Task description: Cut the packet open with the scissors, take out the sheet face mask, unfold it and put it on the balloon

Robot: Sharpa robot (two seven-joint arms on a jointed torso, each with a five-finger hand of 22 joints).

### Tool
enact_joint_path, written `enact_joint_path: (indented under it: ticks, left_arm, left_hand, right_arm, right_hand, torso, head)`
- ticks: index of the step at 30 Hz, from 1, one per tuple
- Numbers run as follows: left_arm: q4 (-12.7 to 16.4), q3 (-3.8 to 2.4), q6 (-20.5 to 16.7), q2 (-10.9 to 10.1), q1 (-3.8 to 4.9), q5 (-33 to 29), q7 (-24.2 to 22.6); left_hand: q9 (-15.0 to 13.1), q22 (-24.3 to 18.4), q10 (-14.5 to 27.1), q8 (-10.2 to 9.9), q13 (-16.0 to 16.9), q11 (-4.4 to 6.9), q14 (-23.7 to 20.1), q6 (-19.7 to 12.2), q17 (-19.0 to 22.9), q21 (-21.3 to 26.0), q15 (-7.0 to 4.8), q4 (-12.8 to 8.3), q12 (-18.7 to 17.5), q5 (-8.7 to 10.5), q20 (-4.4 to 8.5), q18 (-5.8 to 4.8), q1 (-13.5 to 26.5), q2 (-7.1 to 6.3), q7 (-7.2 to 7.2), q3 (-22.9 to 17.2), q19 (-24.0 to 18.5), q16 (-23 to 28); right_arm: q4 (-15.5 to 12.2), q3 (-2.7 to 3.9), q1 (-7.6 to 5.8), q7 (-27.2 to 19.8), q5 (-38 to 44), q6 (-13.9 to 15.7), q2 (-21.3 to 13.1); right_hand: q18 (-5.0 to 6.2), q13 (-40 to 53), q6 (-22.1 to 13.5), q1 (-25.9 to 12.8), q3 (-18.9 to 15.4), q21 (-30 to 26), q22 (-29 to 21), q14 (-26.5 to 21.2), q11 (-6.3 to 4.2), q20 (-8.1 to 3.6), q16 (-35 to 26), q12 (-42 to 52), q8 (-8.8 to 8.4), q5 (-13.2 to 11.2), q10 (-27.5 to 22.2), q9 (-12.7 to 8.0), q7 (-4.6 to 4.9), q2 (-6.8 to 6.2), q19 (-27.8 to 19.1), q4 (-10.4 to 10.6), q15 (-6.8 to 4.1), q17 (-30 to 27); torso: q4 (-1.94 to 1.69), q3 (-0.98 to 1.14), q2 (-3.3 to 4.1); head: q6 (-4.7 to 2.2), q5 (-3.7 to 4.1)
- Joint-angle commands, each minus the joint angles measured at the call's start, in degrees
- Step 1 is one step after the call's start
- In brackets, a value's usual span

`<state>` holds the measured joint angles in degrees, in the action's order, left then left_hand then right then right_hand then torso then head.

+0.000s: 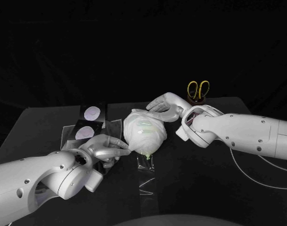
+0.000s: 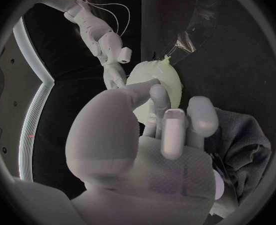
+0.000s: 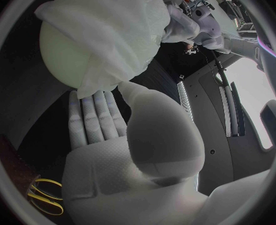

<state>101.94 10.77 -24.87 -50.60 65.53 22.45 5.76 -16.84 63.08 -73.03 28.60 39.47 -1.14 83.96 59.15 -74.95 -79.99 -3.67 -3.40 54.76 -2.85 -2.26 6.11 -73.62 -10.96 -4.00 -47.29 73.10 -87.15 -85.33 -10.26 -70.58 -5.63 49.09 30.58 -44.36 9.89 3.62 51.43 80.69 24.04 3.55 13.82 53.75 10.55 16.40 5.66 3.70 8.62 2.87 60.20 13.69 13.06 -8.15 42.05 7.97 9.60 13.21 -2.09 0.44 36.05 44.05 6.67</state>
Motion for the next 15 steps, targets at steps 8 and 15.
enact_joint_path:
  ticks: [8,15]
  left_arm:
    - [-1.3,-0.04,1.7,-0.5,0.02,2.7,1.1]
    - [-2.4,-0.04,1.9,-0.9,0.02,4.4,1.1]
  left_hand:
    - [-4.9,0.2,-2.3,1.5,-0.1,1.88,4.2,0.5,-7.1,-0.3,-0.41,-0.3,0.3,-0.21,0.22,-0.73,0.9,-0.06,0.01,-1.0,0.3,-0.3]
    - [-5.0,0.4,-2.3,1.5,-0.2,1.89,4.3,0.5,-7.2,-0.4,-0.42,-0.5,0.3,-0.21,0.24,-0.77,1.0,-0.12,0.02,-1.2,0.4,-0.4]
  right_arm:
    - [0.0,-0.16,0.19,1.4,1.5,-0.8,0.2]
    - [0.0,-0.16,0.19,1.5,1.5,-0.9,0.1]
  right_hand:
    - [0.55,0.0,0.3,-0.5,-0.4,0.1,-0.3,0.3,0.02,0.05,-0.3,-0.1,-0.14,-0.1,0.3,-0.1,0.29,0.05,0.6,0.1,-0.05,-0.2]
    - [0.54,0.0,0.3,-0.7,-0.4,0.1,-0.5,0.3,0.06,0.05,-0.4,-0.1,-0.2,-0.1,0.3,-0.1,0.32,0.02,0.6,0.2,-0.03,-0.2]
  torso:
    - [0.05,0.02,0.0]
    - [0.04,0.0,0.01]
  head:
    - [0.16,0.18]
    - [0.22,0.33]
